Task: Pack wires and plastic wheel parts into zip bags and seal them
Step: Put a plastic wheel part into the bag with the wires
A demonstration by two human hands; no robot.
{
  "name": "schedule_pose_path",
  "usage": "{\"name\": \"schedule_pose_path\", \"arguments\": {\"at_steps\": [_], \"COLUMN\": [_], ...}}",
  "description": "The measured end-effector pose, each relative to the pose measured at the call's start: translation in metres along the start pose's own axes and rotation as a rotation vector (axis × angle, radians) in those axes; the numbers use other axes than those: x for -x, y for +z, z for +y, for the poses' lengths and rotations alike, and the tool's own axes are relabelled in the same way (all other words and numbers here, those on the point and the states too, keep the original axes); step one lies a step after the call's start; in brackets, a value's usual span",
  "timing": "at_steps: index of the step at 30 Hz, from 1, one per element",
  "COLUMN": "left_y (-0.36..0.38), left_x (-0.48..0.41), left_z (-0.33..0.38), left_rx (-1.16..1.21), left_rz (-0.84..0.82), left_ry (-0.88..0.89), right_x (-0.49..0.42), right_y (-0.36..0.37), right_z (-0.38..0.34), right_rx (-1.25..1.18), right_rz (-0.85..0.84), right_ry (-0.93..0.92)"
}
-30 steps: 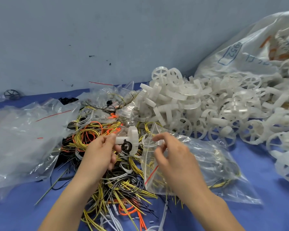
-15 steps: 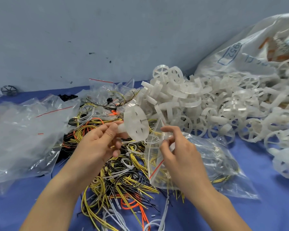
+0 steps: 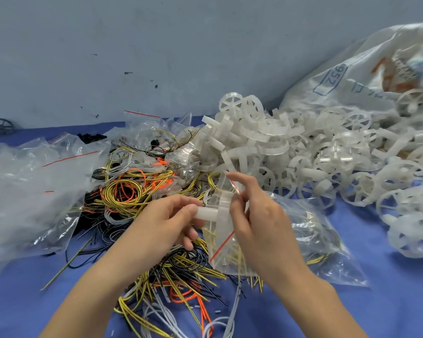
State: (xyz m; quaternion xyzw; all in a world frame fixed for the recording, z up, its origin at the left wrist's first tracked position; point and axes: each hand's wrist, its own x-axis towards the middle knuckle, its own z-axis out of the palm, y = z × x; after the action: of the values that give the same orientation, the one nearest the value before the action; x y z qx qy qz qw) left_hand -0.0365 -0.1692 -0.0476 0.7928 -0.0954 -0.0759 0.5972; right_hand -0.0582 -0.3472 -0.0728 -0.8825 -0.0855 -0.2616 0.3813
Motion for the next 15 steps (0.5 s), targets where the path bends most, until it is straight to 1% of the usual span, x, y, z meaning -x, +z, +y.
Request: {"name": "schedule_pose_path", "arguments": {"at_steps": [4, 7, 10, 12, 13, 15], "left_y": [0.003, 0.003, 0.008, 0.016, 0.019, 0.021], "left_x": [-0.001, 0.001, 0.005, 0.006, 0.006, 0.002], "left_z": [0.008, 0.01, 0.011, 0.008, 0.008, 0.011], "left_rx": [-0.129, -0.341, -0.511, -0.559, -0.536, -0.409], "left_rz": [0.066, 0.133, 0.149, 0.103, 0.061, -0.041], "left_ry": [0.104, 0.189, 0.28, 0.346, 0.344, 0.234], "right_x": [-0.001, -0.003, -0.002, -0.001, 0.0, 0.003], "right_y": [-0.009, -0.014, -0.015, -0.014, -0.014, -0.012], "right_z": [-0.003, -0.005, -0.012, -0.019, -0.023, -0.03], "right_rx": [0.035, 0.002, 0.008, 0.079, 0.119, 0.177], "right_rz": [0.025, 0.026, 0.018, 0.007, -0.003, -0.035], "right_ry": [-0.013, -0.007, -0.034, -0.068, -0.084, -0.107]}}
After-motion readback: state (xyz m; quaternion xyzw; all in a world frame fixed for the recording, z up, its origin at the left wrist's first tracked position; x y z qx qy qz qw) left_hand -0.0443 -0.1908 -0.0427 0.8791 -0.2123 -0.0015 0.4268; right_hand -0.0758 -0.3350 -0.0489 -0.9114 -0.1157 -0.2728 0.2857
